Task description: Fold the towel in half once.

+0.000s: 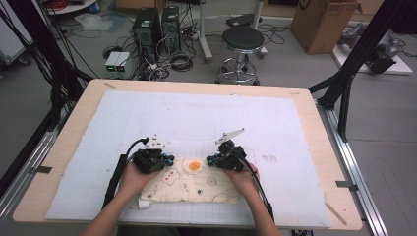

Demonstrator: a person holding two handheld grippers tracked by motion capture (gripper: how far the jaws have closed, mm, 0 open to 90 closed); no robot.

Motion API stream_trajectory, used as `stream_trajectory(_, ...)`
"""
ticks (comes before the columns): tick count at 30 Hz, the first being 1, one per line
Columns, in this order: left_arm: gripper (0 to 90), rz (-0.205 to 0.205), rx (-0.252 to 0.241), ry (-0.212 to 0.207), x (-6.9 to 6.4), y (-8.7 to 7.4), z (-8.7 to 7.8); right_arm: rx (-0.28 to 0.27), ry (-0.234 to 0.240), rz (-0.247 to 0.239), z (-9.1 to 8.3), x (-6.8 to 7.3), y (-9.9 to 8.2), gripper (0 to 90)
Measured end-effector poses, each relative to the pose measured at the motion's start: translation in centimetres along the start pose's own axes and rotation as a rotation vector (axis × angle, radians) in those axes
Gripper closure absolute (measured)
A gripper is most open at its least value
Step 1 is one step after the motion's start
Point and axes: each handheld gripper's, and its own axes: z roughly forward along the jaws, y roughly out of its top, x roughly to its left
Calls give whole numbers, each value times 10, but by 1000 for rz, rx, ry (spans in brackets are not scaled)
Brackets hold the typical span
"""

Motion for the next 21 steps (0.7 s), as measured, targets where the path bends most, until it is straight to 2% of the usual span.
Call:
stream_trajectory(7,876,-25,-15,21,11,-11,-12,-18,-15,24,-14,-9,-14,884)
stream_trajectory(12,877,-66,-35,34,20,-21,-21,-35,-31,58,-26,-17,-26,882)
stream_trajectory(21,874,-99,-62,54,31,-33,-32,-45,-51,71,-41,-24,-40,878)
